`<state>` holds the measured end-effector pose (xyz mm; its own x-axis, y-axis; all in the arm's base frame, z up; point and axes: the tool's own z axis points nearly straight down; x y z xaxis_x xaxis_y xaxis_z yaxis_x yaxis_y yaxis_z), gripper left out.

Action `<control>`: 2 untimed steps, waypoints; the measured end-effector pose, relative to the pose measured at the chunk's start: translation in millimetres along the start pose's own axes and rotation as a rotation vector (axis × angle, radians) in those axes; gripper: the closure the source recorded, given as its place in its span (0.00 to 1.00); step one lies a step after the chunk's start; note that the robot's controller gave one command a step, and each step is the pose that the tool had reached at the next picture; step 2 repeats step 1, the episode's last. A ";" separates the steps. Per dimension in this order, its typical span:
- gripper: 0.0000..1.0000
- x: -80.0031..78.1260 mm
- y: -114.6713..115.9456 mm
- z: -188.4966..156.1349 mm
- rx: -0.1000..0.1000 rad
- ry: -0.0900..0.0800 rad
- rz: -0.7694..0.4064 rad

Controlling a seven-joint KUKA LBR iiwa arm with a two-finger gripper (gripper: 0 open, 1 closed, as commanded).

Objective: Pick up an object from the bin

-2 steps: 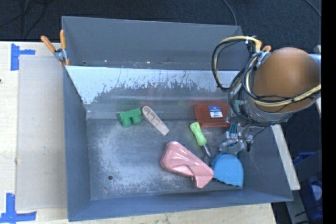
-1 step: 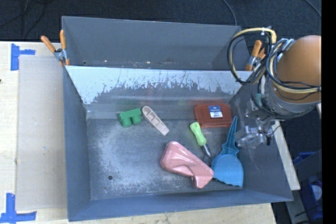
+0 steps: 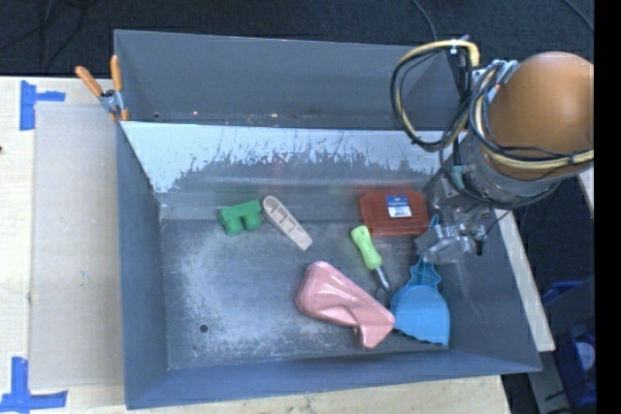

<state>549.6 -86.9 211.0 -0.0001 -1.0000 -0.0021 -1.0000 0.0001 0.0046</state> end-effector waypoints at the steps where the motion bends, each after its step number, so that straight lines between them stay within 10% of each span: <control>1: 1.00 -56.6 50.4 39.7 -0.005 -0.007 -0.162; 2: 1.00 -56.6 50.4 39.7 -0.005 -0.007 -0.162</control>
Offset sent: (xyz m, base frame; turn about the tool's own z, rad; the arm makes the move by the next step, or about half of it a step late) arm 0.0205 0.1020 -0.0796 -0.1007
